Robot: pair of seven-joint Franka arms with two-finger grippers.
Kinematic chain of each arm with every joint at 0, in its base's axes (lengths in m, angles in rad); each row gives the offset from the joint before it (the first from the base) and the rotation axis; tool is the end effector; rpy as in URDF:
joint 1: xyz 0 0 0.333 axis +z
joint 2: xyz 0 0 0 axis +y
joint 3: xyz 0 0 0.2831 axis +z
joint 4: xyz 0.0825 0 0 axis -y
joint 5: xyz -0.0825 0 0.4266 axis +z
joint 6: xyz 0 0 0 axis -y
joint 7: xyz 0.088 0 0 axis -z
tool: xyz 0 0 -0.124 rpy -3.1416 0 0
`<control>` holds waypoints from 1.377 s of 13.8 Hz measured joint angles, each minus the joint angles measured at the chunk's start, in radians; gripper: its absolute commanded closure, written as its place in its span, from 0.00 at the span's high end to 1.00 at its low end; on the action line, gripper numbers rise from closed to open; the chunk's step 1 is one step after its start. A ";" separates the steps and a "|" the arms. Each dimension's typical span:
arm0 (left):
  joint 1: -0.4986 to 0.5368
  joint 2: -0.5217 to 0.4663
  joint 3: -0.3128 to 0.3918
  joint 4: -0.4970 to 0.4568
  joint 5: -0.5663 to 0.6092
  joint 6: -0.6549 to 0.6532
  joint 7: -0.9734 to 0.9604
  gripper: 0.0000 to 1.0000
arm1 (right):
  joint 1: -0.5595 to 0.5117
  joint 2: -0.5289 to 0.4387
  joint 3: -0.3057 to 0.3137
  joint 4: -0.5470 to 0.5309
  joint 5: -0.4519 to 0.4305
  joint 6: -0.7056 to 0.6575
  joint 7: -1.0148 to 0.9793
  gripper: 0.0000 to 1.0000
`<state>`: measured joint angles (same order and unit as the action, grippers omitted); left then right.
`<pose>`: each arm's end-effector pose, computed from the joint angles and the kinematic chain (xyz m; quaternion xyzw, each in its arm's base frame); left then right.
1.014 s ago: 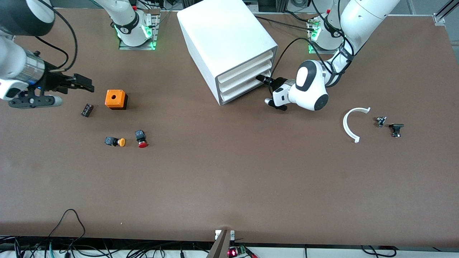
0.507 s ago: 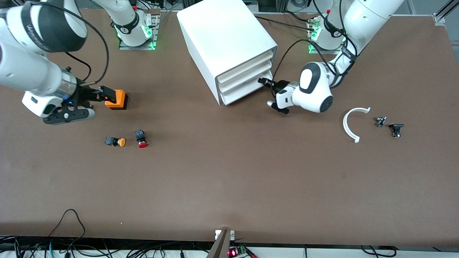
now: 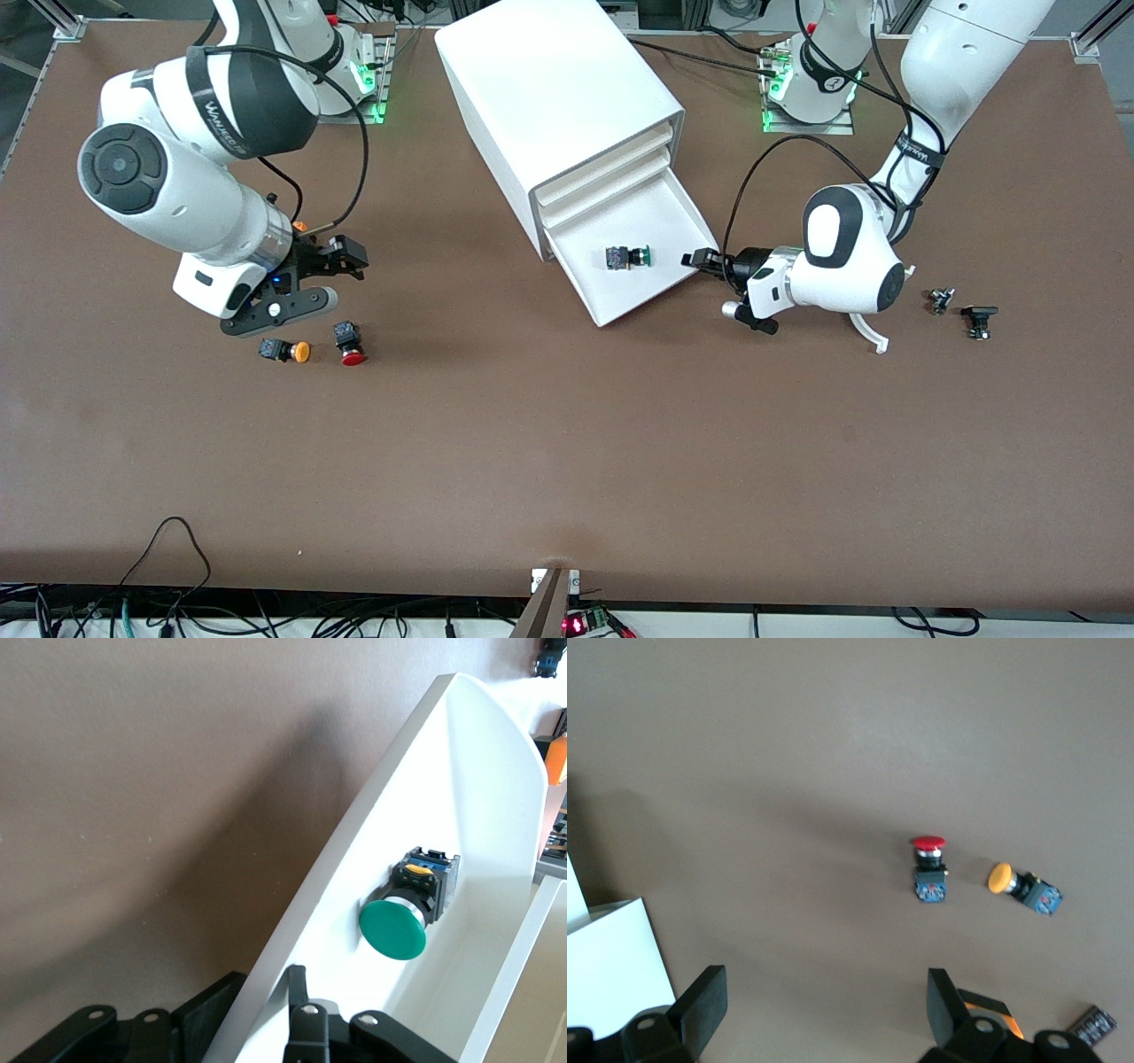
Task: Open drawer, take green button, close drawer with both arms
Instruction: 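Reach the right gripper into the drawer while the left gripper withdraws, then lower the right gripper onto the green button and close it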
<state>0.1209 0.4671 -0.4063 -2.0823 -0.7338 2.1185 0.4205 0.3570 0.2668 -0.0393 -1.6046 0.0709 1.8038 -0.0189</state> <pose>0.5205 -0.2108 0.1289 0.9130 -0.0767 -0.1746 0.3606 0.6295 0.2163 0.4075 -0.9863 -0.1586 0.0376 0.0237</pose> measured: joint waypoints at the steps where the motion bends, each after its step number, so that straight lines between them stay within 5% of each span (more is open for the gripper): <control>1: 0.000 0.000 0.009 0.004 0.005 0.002 0.000 1.00 | 0.020 0.007 0.000 0.001 0.001 0.022 -0.002 1.00; 6: 0.017 -0.009 0.045 0.028 0.029 0.083 -0.009 1.00 | 0.248 0.065 0.010 0.021 0.003 0.189 -0.044 1.00; 12: 0.128 -0.148 0.108 0.110 0.069 0.075 -0.016 1.00 | 0.489 0.251 0.021 0.219 0.001 0.218 -0.097 1.00; 15: 0.127 -0.253 0.142 0.193 0.277 -0.056 -0.023 1.00 | 0.512 0.325 0.021 0.253 0.001 0.305 -0.262 1.00; 19: 0.127 -0.378 0.187 0.417 0.539 -0.417 -0.110 1.00 | 0.514 0.372 0.046 0.262 0.001 0.381 -0.374 1.00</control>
<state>0.2478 0.0894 -0.2188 -1.6653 -0.1949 1.7018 0.3103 0.8714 0.6390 0.0065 -1.3424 0.0715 2.1845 -0.3933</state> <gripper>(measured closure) 0.000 0.000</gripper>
